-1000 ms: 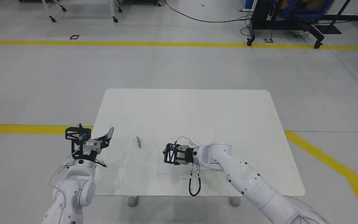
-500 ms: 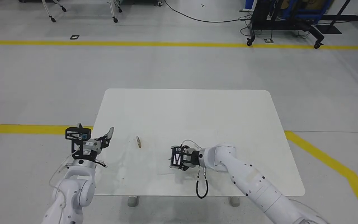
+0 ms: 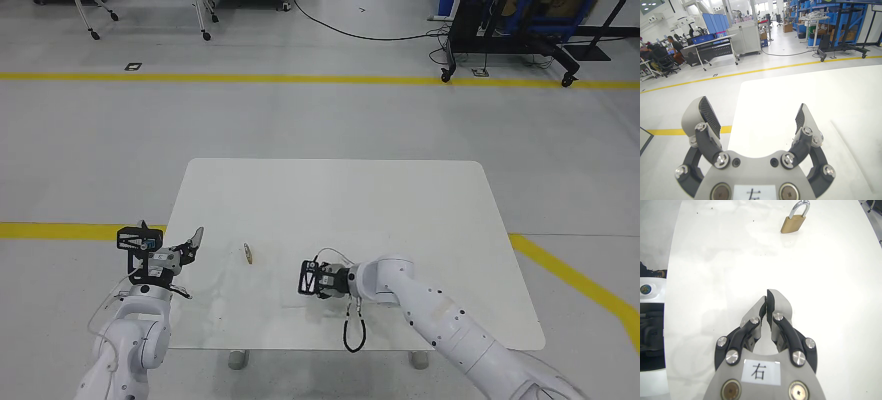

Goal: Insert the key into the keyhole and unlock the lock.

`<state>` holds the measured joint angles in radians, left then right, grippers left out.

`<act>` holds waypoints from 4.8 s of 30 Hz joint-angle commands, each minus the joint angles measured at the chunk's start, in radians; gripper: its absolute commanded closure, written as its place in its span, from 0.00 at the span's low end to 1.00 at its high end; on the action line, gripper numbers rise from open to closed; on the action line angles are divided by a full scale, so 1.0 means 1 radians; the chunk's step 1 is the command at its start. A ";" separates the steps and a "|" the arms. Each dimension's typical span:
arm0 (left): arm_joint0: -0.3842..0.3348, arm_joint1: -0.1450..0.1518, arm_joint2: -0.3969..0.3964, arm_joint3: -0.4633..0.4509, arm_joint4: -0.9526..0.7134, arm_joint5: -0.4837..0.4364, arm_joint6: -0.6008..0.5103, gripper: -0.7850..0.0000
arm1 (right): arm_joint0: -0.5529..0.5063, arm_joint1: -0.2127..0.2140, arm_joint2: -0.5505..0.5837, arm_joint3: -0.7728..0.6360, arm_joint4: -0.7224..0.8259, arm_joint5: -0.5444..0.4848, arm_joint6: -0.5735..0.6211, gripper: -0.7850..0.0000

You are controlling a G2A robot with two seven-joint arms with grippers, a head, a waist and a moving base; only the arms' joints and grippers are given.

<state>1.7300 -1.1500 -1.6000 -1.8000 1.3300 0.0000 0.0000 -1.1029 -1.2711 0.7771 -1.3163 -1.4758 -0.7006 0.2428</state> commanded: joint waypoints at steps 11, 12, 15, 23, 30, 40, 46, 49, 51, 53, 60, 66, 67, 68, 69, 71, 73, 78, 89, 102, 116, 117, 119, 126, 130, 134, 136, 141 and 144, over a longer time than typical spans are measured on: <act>0.000 0.000 0.000 0.000 0.000 0.000 0.000 0.00 | 0.009 -0.008 0.000 -0.024 0.034 0.044 -0.025 1.00; 0.000 0.000 0.000 0.000 0.000 0.000 0.000 0.00 | 0.009 -0.008 0.000 -0.024 0.034 0.044 -0.025 1.00; 0.000 0.000 0.000 0.000 0.000 0.000 0.000 0.00 | 0.009 -0.008 0.000 -0.024 0.034 0.044 -0.025 1.00; -0.010 0.001 0.006 -0.028 0.048 -0.003 0.000 0.00 | -0.004 -0.008 0.001 -0.024 0.039 0.059 -0.054 1.00; -0.172 0.001 0.121 -0.119 0.016 -0.222 -0.344 0.00 | -0.030 -0.004 -0.006 0.021 -0.033 0.088 -0.236 1.00; -0.540 -0.034 0.432 0.097 0.011 -0.309 -0.753 0.00 | -0.115 0.045 0.089 0.017 -0.142 0.119 -0.461 1.00; -0.617 -0.061 0.569 0.202 0.044 -0.314 -0.763 0.00 | -0.149 0.065 0.124 -0.043 -0.182 0.104 -0.459 1.00; -0.632 -0.071 0.609 0.249 0.044 -0.309 -0.767 0.00 | -0.157 0.069 0.134 -0.066 -0.185 0.103 -0.448 1.00; -0.639 -0.076 0.624 0.277 0.037 -0.302 -0.769 0.00 | -0.158 0.071 0.139 -0.075 -0.184 0.105 -0.441 1.00; -0.644 -0.080 0.636 0.298 0.039 -0.296 -0.765 0.00 | -0.151 0.072 0.147 -0.069 -0.177 0.106 -0.437 1.00; -0.648 -0.087 0.662 0.337 0.088 -0.273 -0.753 0.00 | -0.092 0.057 0.150 0.016 -0.090 0.118 -0.415 1.00; -0.653 -0.095 0.682 0.365 0.127 -0.247 -0.727 0.00 | -0.079 0.048 0.151 0.041 -0.022 0.139 -0.405 1.00; -0.655 -0.096 0.686 0.370 0.133 -0.240 -0.722 0.00 | -0.079 0.046 0.153 0.045 -0.008 0.143 -0.402 1.00; -0.656 -0.098 0.688 0.374 0.136 -0.233 -0.716 0.00 | -0.078 0.045 0.155 0.049 0.006 0.145 -0.399 1.00; -0.656 -0.101 0.688 0.380 0.131 -0.220 -0.711 0.00 | -0.077 0.045 0.158 0.052 0.015 0.148 -0.394 1.00; -0.658 -0.105 0.689 0.389 0.119 -0.204 -0.702 0.00 | -0.078 0.044 0.167 0.056 0.038 0.157 -0.390 1.00; -0.661 -0.108 0.681 0.392 0.103 -0.185 -0.682 0.00 | -0.084 0.047 0.185 0.050 0.058 0.158 -0.395 1.00; -0.656 -0.100 0.600 0.356 0.067 -0.144 -0.636 0.00 | -0.146 0.071 0.260 -0.033 0.065 0.139 -0.417 1.00; -0.576 -0.063 0.402 0.204 0.071 -0.127 -0.603 0.00 | -0.224 0.095 0.323 -0.126 0.065 0.089 -0.402 1.00; -0.584 -0.072 0.313 0.308 -0.357 -0.234 -0.519 0.00 | -0.210 0.051 0.274 -0.060 0.753 0.045 -0.331 1.00; -0.731 -0.080 0.308 0.513 -0.705 -0.352 -0.692 0.00 | -0.261 0.058 0.337 -0.143 0.925 0.109 -0.265 1.00; -0.731 -0.080 0.308 0.513 -0.705 -0.352 -0.692 0.00 | -0.261 0.058 0.337 -0.143 0.925 0.109 -0.265 1.00; -0.727 -0.081 0.308 0.512 -0.710 -0.353 -0.688 0.00 | -0.261 0.058 0.337 -0.143 0.925 0.109 -0.265 1.00; -0.704 -0.100 0.311 0.563 -1.516 -0.422 -1.003 0.00 | -0.276 0.044 0.288 -0.168 1.149 0.114 -0.196 1.00; -0.759 -0.107 0.327 0.653 -1.868 -0.372 -1.300 0.00 | -0.251 0.032 0.253 -0.133 1.274 0.126 -0.138 1.00; -0.811 -0.112 0.360 0.744 -1.887 -0.387 -1.380 0.25 | -0.225 0.021 0.230 -0.096 1.293 0.142 -0.139 1.00; -0.825 -0.114 0.380 0.774 -1.847 -0.407 -1.375 0.53 | -0.221 0.016 0.225 -0.088 1.302 0.136 -0.153 1.00; -0.850 -0.118 0.427 0.806 -1.778 -0.430 -1.368 0.61 | -0.217 0.008 0.217 -0.089 1.334 0.101 -0.166 1.00; -0.854 -0.120 0.445 0.811 -1.772 -0.438 -1.369 0.62 | -0.215 0.004 0.216 -0.088 1.347 0.089 -0.168 1.00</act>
<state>0.8764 -1.2693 -1.1616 -0.9898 -0.4411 -0.4367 -1.3650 -1.3184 -1.2656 0.9934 -1.4052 -0.1317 -0.6090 0.0756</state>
